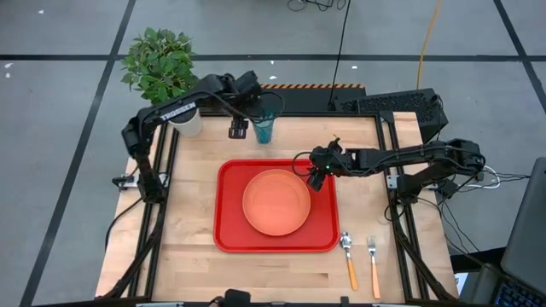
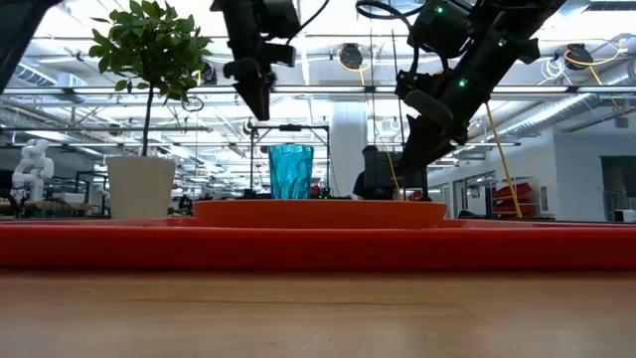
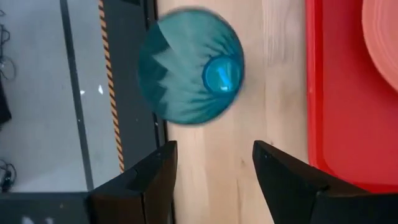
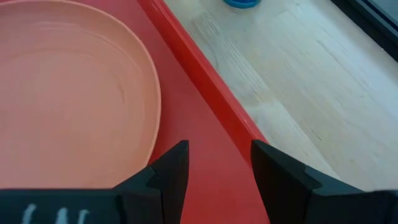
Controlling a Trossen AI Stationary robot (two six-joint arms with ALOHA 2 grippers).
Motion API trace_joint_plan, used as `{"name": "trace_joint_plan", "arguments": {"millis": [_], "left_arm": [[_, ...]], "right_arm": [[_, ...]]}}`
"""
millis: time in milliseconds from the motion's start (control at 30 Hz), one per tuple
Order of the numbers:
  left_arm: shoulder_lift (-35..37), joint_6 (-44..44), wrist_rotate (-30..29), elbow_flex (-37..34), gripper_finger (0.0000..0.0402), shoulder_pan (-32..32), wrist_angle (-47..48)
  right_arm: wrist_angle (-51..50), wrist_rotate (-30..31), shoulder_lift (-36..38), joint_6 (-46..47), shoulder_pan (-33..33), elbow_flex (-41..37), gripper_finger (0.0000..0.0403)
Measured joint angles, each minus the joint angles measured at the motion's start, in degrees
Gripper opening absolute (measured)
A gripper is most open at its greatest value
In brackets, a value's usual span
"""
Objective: Pick and place plate/cup/fork/spoon on tray
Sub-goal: Put the blue cup on the red tray to the top right of the orange plate
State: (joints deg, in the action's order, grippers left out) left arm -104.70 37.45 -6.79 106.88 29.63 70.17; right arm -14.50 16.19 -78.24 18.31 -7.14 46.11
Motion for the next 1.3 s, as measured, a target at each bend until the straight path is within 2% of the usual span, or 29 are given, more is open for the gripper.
{"name": "trace_joint_plan", "arguments": {"millis": [233, 800, 900, 1033, 1300], "left_arm": [[-4.8, -0.8, 5.8, 7.7, 0.0213, 0.0, 2.5], [-5.0, -3.6, 6.3, 6.8, 0.0213, -0.2, 3.2], [-5.0, -4.8, 4.7, 6.7, 0.0213, -0.2, 3.2], [-6.0, -4.8, 3.1, 6.4, 0.0213, -0.5, 4.2], [-6.0, -4.6, 3.7, 6.5, 0.0213, -1.0, 3.1]], "right_arm": [[0.0, 0.0, 0.0, -1.1, 0.0, 0.0, 0.0164], [2.2, 0.0, 0.0, -3.1, 0.0, 0.0, 0.0164], [3.2, -0.1, 0.0, -3.2, 0.0, 0.0, 0.0164], [3.2, -2.8, 0.0, -3.2, 0.0, 0.0, 0.0164], [3.1, -3.0, 0.0, -3.0, 0.0, 0.0, 0.0164]]}}
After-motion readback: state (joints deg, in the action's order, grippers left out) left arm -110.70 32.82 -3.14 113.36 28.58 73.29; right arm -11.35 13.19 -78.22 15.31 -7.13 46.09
